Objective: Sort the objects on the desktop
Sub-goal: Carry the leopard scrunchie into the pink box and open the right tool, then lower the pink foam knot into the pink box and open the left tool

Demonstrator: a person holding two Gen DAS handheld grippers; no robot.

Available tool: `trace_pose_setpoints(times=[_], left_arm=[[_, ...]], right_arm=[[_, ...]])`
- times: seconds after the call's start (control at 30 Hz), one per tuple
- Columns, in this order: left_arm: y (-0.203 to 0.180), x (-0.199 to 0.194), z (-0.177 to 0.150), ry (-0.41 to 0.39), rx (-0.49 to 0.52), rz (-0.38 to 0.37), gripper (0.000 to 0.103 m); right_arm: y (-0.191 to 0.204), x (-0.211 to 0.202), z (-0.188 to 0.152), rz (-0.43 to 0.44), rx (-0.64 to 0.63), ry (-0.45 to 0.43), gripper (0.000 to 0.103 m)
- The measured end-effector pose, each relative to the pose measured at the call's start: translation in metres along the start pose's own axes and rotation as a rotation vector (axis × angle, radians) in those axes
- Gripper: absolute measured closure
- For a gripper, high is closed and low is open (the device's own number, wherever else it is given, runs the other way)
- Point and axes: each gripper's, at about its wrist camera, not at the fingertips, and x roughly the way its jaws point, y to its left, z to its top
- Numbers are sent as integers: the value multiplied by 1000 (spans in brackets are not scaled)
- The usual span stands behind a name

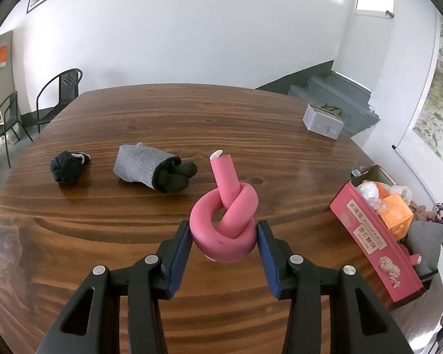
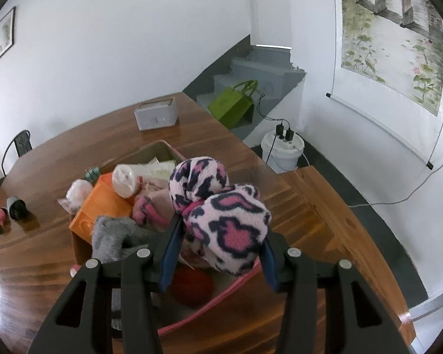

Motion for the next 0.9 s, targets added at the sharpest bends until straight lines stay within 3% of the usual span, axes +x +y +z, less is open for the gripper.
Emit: trace_pose_setpoints(times=[0.23,0.37,0.47,0.77,0.9], left_arm=[[-1,1,-1,5,4,1,57],[-2,2,-3,7,8,4,57],[-3,2,-3,6,9,3,57],[-5,2,-4,6,15,1,57],[-8,3,-5,10,23,-7,57]], right_arm=[[4,8,-6,0,-30,33,48],[-7,3,-5,75,31,17,48],[-13,-4,-3,97,65,-5,41],[-23,-23,-4,10,105,-95,40],[-22,-17,-6,-27,84,-90,40]])
